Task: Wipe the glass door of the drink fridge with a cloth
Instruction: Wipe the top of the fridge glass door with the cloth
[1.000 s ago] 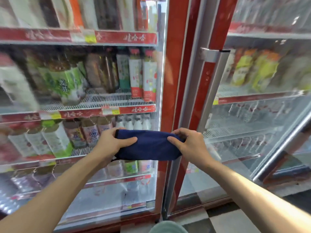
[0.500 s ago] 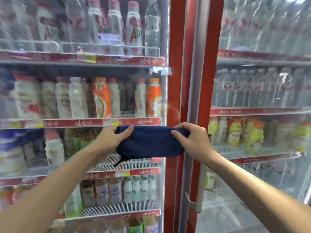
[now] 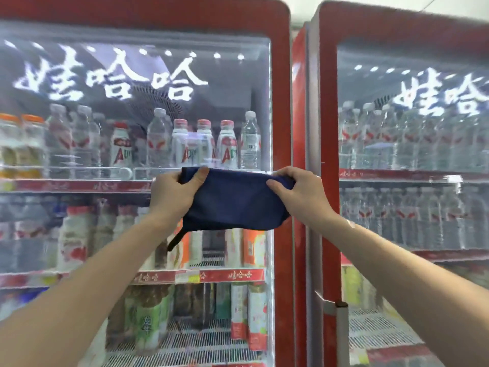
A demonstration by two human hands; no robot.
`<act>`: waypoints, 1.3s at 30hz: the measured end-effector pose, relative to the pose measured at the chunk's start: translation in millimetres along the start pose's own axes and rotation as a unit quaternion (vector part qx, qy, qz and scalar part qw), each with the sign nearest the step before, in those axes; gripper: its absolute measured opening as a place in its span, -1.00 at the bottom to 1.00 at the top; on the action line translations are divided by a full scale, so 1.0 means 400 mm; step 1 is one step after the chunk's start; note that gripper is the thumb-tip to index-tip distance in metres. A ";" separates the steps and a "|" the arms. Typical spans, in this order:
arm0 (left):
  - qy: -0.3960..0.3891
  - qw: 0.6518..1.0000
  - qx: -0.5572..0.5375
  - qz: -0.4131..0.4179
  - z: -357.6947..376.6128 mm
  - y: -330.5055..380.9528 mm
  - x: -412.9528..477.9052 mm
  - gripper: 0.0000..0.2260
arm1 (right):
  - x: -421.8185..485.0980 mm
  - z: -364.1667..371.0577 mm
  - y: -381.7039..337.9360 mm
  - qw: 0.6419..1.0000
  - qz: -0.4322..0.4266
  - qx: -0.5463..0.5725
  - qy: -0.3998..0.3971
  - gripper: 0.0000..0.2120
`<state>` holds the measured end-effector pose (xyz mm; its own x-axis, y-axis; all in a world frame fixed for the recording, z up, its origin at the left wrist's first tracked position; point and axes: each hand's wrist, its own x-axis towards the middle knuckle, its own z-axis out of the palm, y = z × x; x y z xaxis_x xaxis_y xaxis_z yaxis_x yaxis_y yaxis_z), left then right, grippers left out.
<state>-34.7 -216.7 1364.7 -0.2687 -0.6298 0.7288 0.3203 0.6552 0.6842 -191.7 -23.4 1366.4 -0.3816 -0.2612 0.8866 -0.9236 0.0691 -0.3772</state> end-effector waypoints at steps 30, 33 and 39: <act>-0.009 0.897 0.121 0.425 0.022 0.235 0.681 -0.73 | 0.630 0.058 -0.144 0.957 -0.117 -0.153 0.218 -0.90; 0.014 0.866 0.197 0.460 0.062 0.240 0.707 -0.58 | 0.664 0.052 -0.131 0.950 -0.121 -0.149 0.244 -0.91; -0.003 0.772 0.374 0.514 0.134 0.255 0.721 -0.60 | 0.705 0.023 -0.073 0.934 -0.100 -0.233 0.251 -0.85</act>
<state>-128.1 -309.2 1645.9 -0.2260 0.3827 0.8958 -0.2469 0.8671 -0.4327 -272.0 -107.9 1624.9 -0.0611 0.1632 0.9847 -0.8493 0.5098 -0.1371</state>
